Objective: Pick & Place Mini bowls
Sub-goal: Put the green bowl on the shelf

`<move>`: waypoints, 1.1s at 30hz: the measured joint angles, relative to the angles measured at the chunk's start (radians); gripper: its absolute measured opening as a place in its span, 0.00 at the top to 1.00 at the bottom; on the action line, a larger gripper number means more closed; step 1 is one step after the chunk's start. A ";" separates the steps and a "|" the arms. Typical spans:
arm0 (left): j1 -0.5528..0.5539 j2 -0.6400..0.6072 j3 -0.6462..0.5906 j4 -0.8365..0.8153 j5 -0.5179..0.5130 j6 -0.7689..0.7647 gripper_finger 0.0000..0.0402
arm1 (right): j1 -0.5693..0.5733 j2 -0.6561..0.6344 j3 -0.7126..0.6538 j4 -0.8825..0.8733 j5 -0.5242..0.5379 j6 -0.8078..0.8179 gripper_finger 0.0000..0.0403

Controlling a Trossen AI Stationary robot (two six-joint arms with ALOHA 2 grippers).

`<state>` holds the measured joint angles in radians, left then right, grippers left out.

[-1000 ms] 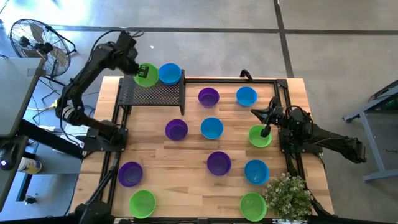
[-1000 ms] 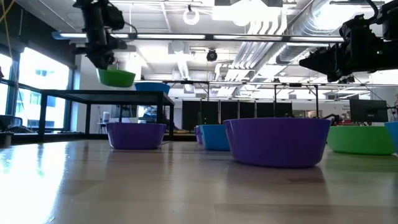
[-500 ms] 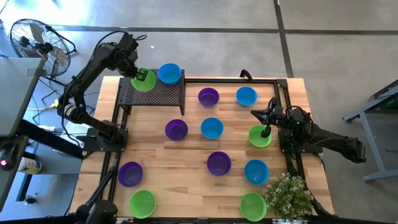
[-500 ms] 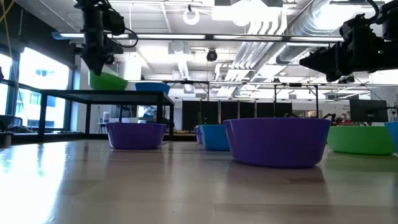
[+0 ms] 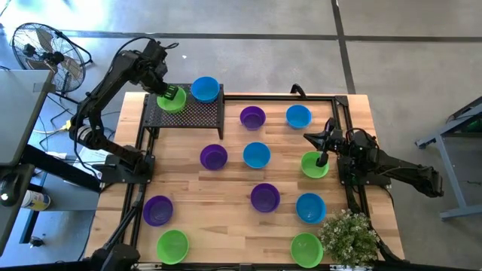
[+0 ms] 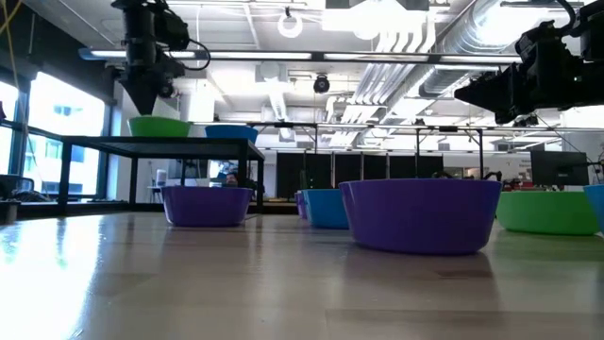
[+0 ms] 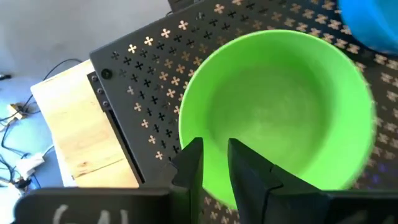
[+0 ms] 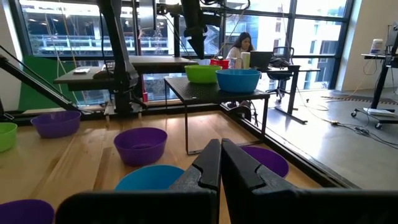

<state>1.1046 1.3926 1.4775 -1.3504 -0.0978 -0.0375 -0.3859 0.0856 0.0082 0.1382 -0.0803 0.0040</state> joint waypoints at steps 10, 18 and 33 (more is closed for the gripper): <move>-0.236 -0.098 0.068 -0.035 0.017 0.111 0.83 | 0.000 0.000 0.000 0.001 -0.006 0.000 1.00; -0.521 -0.122 -0.056 0.065 0.027 0.103 0.96 | 0.000 0.000 0.000 0.001 -0.006 0.000 1.00; -0.396 -0.079 -0.117 0.113 -0.068 0.108 0.60 | 0.000 0.000 0.000 0.002 -0.006 0.000 1.00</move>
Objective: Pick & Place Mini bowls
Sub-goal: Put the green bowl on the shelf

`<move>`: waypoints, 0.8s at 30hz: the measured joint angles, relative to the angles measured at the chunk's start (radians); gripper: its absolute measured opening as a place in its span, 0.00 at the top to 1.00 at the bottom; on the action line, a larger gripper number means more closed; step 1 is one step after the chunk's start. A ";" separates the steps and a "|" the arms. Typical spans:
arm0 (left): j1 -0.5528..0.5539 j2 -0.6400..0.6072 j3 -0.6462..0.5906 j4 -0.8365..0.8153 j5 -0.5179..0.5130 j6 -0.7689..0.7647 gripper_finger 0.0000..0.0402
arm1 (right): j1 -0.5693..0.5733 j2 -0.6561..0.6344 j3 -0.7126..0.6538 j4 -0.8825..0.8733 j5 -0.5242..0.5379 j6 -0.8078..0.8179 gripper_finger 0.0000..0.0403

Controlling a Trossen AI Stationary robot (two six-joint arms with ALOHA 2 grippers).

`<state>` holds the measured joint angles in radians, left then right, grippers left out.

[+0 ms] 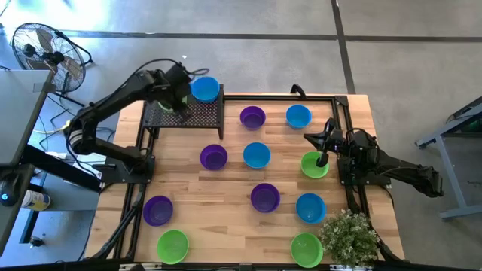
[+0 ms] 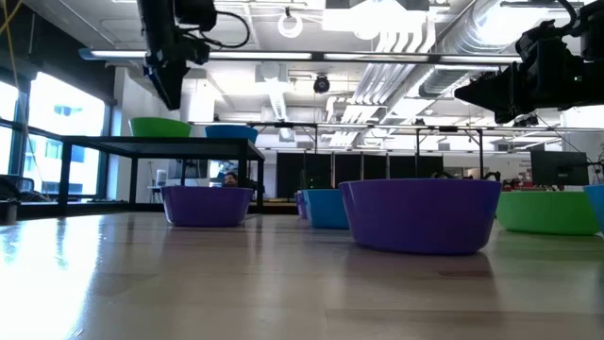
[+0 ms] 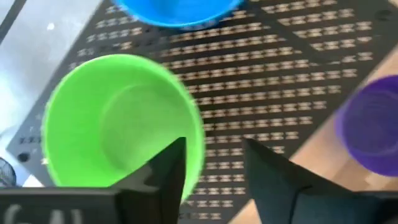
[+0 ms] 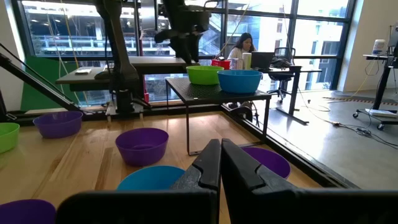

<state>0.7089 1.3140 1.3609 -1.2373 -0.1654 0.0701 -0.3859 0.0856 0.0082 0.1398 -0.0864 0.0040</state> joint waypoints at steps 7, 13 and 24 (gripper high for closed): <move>0.102 0.000 -0.042 0.017 0.104 0.052 0.57 | 0.000 0.000 0.000 0.000 0.000 0.000 1.00; 0.102 0.000 -0.135 0.062 0.071 0.081 0.63 | 0.000 0.000 0.000 0.000 0.000 0.000 1.00; 0.103 0.000 -0.156 0.092 0.018 0.103 0.97 | 0.000 0.000 0.000 -0.001 0.000 -0.001 1.00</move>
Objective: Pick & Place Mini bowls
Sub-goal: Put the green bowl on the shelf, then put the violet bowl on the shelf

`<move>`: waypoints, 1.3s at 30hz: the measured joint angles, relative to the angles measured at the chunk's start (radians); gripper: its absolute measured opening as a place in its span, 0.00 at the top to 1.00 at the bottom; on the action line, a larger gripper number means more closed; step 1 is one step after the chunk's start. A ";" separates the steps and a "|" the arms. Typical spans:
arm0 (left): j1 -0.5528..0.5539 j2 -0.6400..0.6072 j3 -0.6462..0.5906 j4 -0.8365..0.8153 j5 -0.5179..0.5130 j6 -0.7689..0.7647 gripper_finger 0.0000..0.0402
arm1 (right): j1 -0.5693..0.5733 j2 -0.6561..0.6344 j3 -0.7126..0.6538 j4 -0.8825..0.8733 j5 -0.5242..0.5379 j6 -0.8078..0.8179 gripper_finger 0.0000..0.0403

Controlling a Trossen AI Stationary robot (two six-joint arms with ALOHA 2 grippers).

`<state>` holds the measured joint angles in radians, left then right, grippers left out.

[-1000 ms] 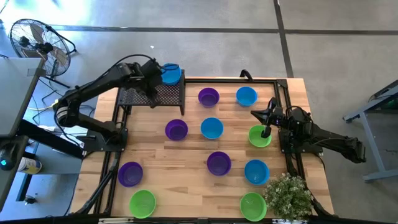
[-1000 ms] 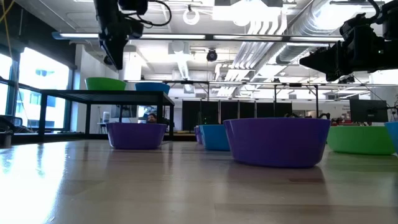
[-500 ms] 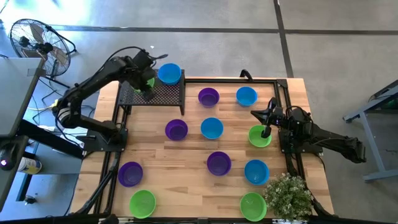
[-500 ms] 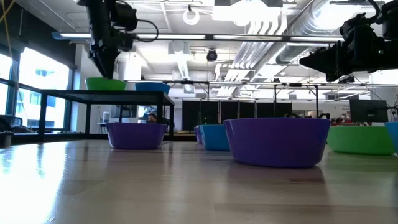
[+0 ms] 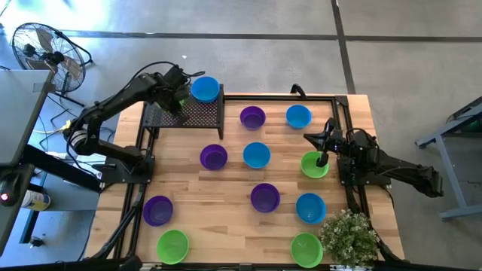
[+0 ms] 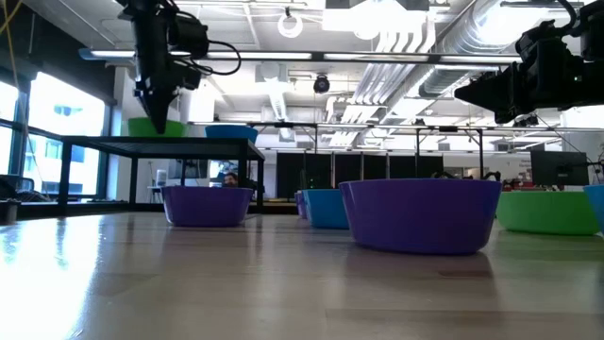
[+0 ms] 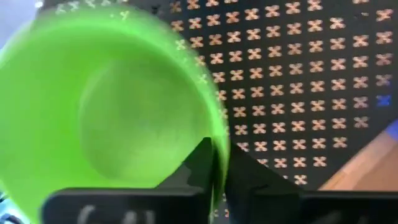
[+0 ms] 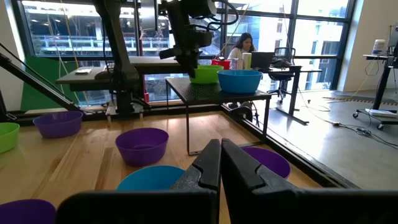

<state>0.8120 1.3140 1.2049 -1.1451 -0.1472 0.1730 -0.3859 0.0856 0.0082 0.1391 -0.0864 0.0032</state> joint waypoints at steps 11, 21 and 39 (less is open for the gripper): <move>0.083 0.000 0.000 0.107 0.011 0.023 0.99 | 0.000 0.000 0.000 -0.006 0.000 -0.002 1.00; 0.177 0.000 0.001 0.164 0.115 0.005 0.99 | 0.000 0.000 0.000 -0.006 0.001 -0.001 1.00; 0.176 -0.004 0.000 0.217 0.184 0.057 0.76 | 0.000 0.000 0.000 -0.067 0.006 0.091 1.00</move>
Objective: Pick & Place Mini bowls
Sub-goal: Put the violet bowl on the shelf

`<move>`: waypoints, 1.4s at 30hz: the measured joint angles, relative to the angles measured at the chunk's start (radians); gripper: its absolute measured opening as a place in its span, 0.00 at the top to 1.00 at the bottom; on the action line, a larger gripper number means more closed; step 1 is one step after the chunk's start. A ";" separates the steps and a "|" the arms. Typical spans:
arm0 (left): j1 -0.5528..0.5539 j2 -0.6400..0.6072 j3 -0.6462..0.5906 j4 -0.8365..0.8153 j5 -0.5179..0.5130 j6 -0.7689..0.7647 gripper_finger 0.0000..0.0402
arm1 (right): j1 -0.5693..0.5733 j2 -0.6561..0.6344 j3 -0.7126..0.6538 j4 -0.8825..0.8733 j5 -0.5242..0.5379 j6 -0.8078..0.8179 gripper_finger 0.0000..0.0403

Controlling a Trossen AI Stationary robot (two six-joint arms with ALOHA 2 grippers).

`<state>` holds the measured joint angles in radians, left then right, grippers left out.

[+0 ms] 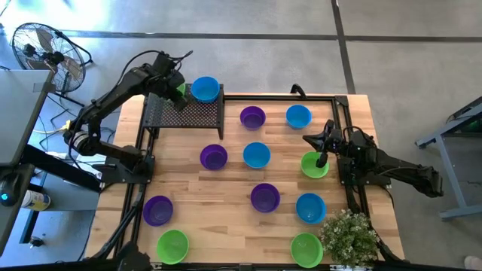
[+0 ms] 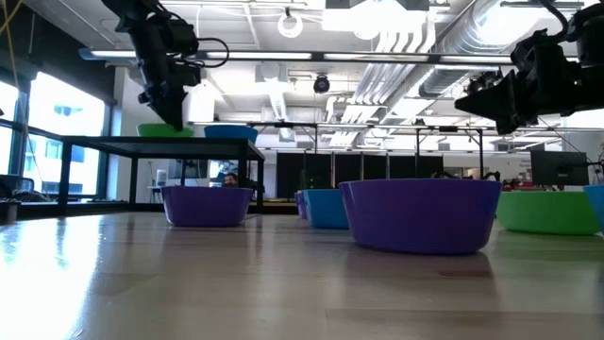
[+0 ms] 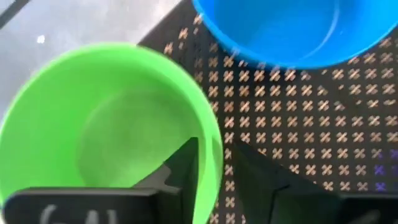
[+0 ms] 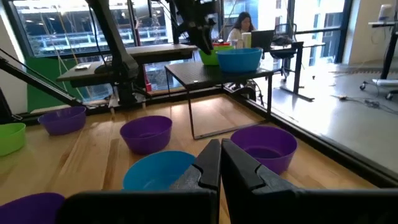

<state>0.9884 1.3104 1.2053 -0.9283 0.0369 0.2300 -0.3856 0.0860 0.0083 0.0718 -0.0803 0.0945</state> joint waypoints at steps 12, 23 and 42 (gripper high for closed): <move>0.000 -0.051 0.000 0.134 0.066 0.006 0.71 | 0.000 0.000 0.000 0.000 0.006 0.003 1.00; -0.066 -0.130 -0.001 0.152 0.085 -0.023 0.71 | 0.000 0.000 0.000 0.000 0.001 0.003 1.00; -0.343 -0.163 -0.015 0.474 0.188 0.010 0.71 | 0.000 0.000 0.000 0.120 0.014 0.067 1.00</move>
<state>0.6450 1.1469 1.1900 -0.4544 0.2252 0.2401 -0.3855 0.0856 0.0082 0.1919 -0.0664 0.1618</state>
